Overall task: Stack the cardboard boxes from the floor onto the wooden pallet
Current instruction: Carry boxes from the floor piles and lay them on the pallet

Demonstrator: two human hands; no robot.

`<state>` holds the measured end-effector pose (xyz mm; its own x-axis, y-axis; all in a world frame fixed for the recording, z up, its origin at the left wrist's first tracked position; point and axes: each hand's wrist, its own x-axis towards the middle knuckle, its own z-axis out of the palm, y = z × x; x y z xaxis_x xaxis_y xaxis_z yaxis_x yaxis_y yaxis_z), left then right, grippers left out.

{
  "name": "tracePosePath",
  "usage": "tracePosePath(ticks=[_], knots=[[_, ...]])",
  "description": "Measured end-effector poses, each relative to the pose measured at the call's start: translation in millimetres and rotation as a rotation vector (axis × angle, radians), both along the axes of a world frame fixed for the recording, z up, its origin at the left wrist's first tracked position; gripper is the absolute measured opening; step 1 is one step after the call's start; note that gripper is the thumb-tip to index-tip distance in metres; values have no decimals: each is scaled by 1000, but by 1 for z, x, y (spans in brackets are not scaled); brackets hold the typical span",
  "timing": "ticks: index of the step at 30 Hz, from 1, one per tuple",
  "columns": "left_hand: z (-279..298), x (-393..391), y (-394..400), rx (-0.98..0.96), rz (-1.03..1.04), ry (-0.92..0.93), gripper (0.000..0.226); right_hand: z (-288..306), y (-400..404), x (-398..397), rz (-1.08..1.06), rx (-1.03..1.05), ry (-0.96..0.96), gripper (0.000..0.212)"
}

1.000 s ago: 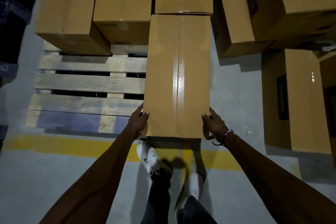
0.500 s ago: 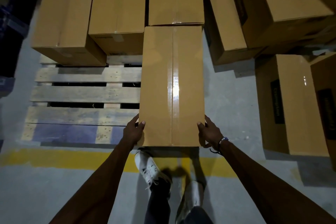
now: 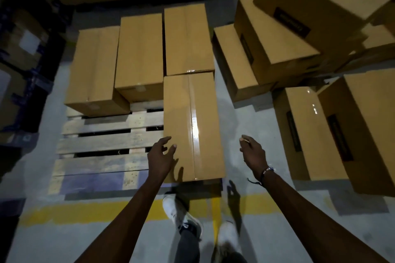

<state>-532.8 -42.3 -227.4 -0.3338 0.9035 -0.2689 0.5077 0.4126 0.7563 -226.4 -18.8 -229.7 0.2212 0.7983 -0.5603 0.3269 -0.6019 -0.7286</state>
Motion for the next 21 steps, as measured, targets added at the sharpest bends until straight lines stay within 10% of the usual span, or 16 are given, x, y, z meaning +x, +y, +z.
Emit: tracePosePath(ticks=[12, 21], knots=[[251, 56, -57, 104, -75, -97, 19, 258, -109, 103, -303, 114, 102, 28], [335, 97, -103, 75, -271, -160, 17, 342, -239, 166, -647, 140, 224, 34]])
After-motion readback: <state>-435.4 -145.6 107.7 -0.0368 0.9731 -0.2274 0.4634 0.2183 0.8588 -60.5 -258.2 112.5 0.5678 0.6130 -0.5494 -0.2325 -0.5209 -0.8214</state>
